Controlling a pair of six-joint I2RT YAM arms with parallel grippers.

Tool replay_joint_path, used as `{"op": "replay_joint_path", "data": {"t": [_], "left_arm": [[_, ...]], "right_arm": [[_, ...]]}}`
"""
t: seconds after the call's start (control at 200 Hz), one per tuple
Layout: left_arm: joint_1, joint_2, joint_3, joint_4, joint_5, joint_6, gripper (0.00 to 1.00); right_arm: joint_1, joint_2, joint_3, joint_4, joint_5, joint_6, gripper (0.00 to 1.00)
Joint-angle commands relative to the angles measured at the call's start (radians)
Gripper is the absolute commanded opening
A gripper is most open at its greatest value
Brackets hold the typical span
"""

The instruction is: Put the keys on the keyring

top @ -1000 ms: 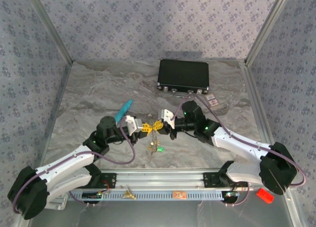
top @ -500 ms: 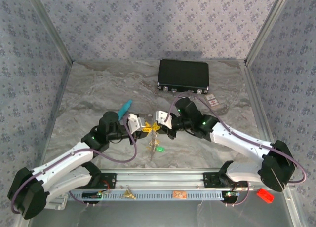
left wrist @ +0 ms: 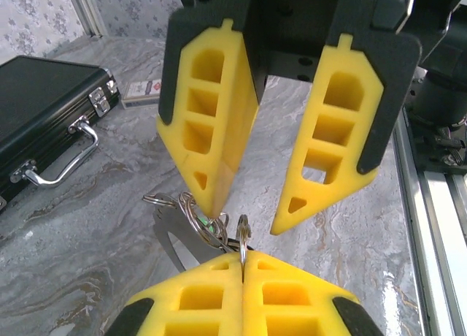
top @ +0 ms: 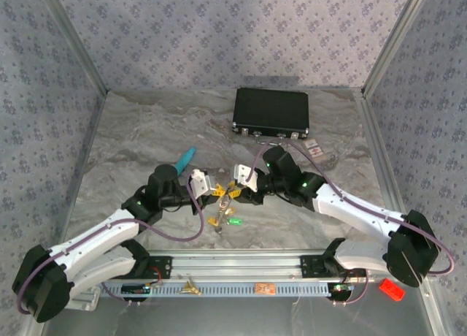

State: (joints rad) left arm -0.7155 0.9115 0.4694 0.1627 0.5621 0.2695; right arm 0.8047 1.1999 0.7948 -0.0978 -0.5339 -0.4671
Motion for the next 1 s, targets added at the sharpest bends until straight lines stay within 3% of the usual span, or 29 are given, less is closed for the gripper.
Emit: {"op": "replay_joint_path", "data": {"t": [0.0, 0.135, 0.46, 0.705, 0.825, 0.994], "left_arm": [[-0.004, -0.017, -0.006, 0.078, 0.031, -0.009, 0.00], [-0.003, -0.020, -0.009, 0.080, 0.032, -0.009, 0.00], [-0.003, -0.020, -0.006, 0.079, 0.025, -0.014, 0.00], [-0.011, 0.007, -0.021, 0.254, -0.034, -0.173, 0.00], [-0.025, 0.014, -0.022, 0.242, -0.054, -0.183, 0.00], [-0.030, -0.002, -0.027, 0.208, -0.059, -0.156, 0.00]], "right_arm": [[0.001, -0.014, -0.024, 0.034, 0.016, 0.031, 0.30], [0.004, -0.010, -0.027, 0.037, 0.030, 0.025, 0.27], [0.008, -0.015, -0.029, 0.009, 0.051, 0.002, 0.09], [0.073, -0.003, -0.031, 0.038, 0.134, -0.032, 0.04], [0.105, -0.010, -0.036, 0.059, 0.204, -0.050, 0.06], [0.086, -0.058, -0.077, 0.098, 0.260, -0.031, 0.25]]}}
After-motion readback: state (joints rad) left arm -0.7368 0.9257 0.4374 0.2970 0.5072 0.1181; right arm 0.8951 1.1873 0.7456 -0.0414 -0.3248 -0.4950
